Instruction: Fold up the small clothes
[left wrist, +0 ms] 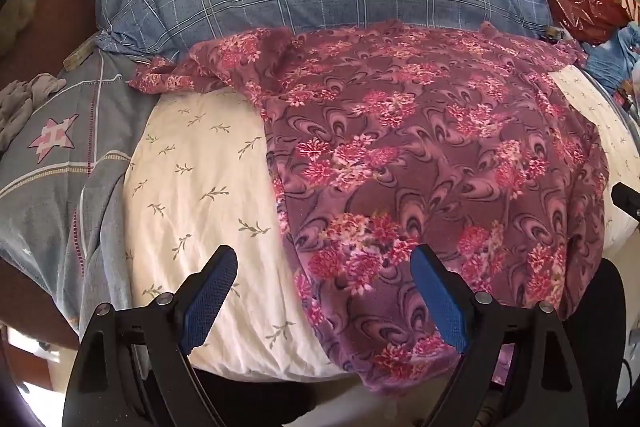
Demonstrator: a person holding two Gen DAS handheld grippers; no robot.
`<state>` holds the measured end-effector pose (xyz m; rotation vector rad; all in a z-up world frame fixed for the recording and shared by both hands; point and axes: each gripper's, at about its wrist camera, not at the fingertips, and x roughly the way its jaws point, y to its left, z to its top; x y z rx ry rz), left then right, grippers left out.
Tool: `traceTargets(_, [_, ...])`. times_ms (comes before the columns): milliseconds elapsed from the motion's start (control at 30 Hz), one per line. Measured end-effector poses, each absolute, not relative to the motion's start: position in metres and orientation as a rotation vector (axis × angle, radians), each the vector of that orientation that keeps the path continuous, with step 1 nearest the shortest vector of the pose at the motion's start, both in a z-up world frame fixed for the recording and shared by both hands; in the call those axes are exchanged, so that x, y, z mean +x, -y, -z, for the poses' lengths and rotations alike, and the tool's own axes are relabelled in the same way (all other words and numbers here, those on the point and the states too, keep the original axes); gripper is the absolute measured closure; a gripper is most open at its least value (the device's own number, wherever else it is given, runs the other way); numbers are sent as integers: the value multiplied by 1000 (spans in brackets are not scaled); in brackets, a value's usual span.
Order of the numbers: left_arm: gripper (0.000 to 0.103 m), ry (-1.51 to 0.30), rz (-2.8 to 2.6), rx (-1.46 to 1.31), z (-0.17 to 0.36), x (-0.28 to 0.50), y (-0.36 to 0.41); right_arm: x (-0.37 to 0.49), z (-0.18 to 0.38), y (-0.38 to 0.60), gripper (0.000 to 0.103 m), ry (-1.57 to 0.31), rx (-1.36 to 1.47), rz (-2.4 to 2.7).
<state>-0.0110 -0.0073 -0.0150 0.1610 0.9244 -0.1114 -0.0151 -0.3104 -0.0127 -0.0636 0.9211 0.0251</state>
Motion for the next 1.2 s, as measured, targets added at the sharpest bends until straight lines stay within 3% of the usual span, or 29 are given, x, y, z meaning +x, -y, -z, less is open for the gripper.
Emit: traceTargets(1200, [14, -947, 149, 153, 20, -5, 10, -12, 16, 306, 4, -926, -56, -19])
